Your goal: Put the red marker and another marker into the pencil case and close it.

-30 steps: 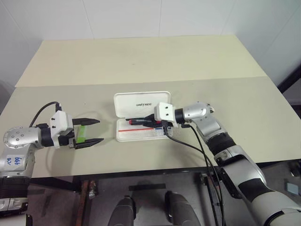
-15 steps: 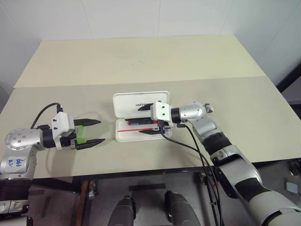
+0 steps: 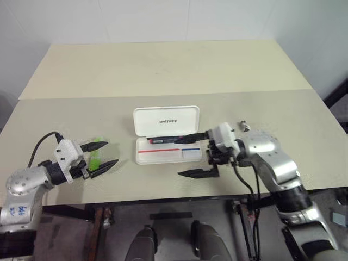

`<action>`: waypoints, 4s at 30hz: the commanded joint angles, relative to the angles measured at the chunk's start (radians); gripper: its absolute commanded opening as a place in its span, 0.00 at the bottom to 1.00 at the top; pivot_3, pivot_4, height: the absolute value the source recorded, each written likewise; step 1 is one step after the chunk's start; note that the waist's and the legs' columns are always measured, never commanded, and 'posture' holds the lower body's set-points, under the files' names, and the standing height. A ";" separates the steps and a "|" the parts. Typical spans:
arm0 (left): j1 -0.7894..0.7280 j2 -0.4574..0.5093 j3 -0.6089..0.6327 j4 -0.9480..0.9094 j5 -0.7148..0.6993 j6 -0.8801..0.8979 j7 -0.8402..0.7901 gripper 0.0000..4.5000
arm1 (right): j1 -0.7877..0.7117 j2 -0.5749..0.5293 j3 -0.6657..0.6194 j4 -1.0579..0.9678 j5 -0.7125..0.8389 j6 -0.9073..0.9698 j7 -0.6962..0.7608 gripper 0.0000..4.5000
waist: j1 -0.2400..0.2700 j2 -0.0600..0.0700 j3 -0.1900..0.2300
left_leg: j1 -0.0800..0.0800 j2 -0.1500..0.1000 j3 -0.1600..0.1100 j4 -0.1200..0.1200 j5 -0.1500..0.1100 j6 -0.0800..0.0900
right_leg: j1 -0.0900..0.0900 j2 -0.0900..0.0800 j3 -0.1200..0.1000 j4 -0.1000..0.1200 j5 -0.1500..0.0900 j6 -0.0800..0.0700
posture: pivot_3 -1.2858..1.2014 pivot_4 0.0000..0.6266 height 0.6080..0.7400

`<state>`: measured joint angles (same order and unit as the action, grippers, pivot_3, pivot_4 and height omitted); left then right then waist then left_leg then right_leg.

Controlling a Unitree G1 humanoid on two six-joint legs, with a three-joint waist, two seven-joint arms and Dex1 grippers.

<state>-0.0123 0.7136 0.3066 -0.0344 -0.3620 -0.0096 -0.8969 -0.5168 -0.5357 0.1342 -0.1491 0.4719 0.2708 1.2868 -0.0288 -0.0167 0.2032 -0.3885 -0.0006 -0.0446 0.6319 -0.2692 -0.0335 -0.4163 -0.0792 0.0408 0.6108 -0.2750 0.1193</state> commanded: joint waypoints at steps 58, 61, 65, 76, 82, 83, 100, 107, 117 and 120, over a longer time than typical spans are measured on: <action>0.079 -0.446 0.068 -0.421 -0.011 0.157 0.609 0.24 | 0.077 -0.123 -0.109 0.131 -0.042 -0.163 -0.002 1.00 | 0.027 -0.003 -0.004 | 0.001 -0.002 0.003 0.013 0.001 0.001 | 0.010 0.002 -0.001 -0.006 0.003 -0.004 | 0.52 0.24 1.00; 0.069 -0.370 0.100 -0.449 -0.058 0.145 0.535 0.24 | 0.080 -0.110 -0.105 0.149 -0.050 -0.182 0.000 1.00 | 0.026 -0.003 -0.004 | 0.001 -0.001 0.003 0.013 0.000 0.001 | 0.009 0.002 -0.001 -0.006 0.003 -0.004 | 0.52 0.24 1.00; 0.060 -0.293 0.102 -0.454 -0.091 0.132 0.453 0.24 | 0.080 -0.103 -0.104 0.164 -0.054 -0.194 0.004 1.00 | 0.026 -0.003 -0.004 | 0.001 -0.001 0.004 0.012 0.000 0.002 | 0.009 0.002 -0.001 -0.007 0.003 -0.004 | 0.52 0.24 1.00; -0.148 -0.095 -0.071 -0.249 -0.135 0.057 0.006 0.24 | 0.089 -0.116 -0.126 0.120 -0.067 -0.159 -0.060 1.00 | 0.026 -0.003 -0.004 | 0.000 -0.002 0.004 0.012 0.000 0.002 | 0.009 0.001 -0.001 -0.007 -0.003 -0.015 | 0.52 0.24 1.00; -0.323 -0.045 -0.234 0.049 -0.078 -0.040 -0.314 0.24 | 0.137 -0.167 -0.163 0.038 -0.063 -0.120 -0.103 1.00 | 0.026 -0.002 -0.003 | 0.000 -0.001 0.004 0.010 0.000 0.002 | 0.007 0.002 -0.001 -0.004 0.002 -0.006 | 0.52 0.24 1.00; -0.351 -0.048 -0.249 0.100 -0.063 -0.068 -0.343 0.24 | 0.147 -0.176 -0.169 0.025 -0.061 -0.115 -0.108 1.00 | 0.026 -0.002 -0.003 | 0.000 -0.001 0.004 0.011 0.000 0.002 | 0.007 0.002 -0.002 -0.005 0.003 -0.003 | 0.52 0.24 1.00; -0.718 -0.204 -0.386 0.711 0.095 -0.358 -0.582 0.24 | 0.386 -0.234 -0.325 -0.191 -0.016 -0.057 -0.223 1.00 | 0.023 -0.003 -0.003 | -0.002 -0.002 0.004 0.013 -0.001 0.003 | 0.006 0.003 -0.002 -0.003 0.005 0.002 | 0.52 0.24 1.00; -0.701 -0.175 -0.369 0.727 0.117 -0.365 -0.552 0.24 | 0.404 -0.225 -0.326 -0.190 -0.019 -0.071 -0.230 1.00 | 0.027 -0.003 -0.003 | -0.002 -0.002 0.003 0.015 -0.001 0.003 | 0.007 0.003 -0.002 -0.001 0.005 0.002 | 0.52 0.24 1.00; -0.678 -0.154 -0.356 0.753 0.136 -0.381 -0.509 0.24 | 0.377 -0.208 -0.295 -0.183 -0.020 -0.074 -0.227 1.00 | 0.026 -0.003 -0.003 | -0.002 -0.002 0.003 0.015 -0.001 0.003 | 0.007 0.003 -0.002 -0.001 0.005 0.002 | 0.52 0.24 1.00; -0.674 -0.153 -0.357 0.768 0.140 -0.368 -0.508 0.24 | 0.369 -0.209 -0.294 -0.182 -0.020 -0.068 -0.226 1.00 | 0.027 -0.003 -0.003 | -0.002 -0.002 0.003 0.015 -0.001 0.003 | 0.007 0.003 -0.002 -0.001 0.005 0.002 | 0.52 0.24 1.00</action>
<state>-0.6934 0.5487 -0.0611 0.7222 -0.2271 -0.3800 -1.4096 -0.1391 -0.7428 -0.1547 -0.3100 0.4324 0.2152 1.0634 -0.0020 -0.0194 0.2004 -0.3902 -0.0023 -0.0418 0.6471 -0.2702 -0.0303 -0.4097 -0.0763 0.0389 0.6102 -0.2699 0.1216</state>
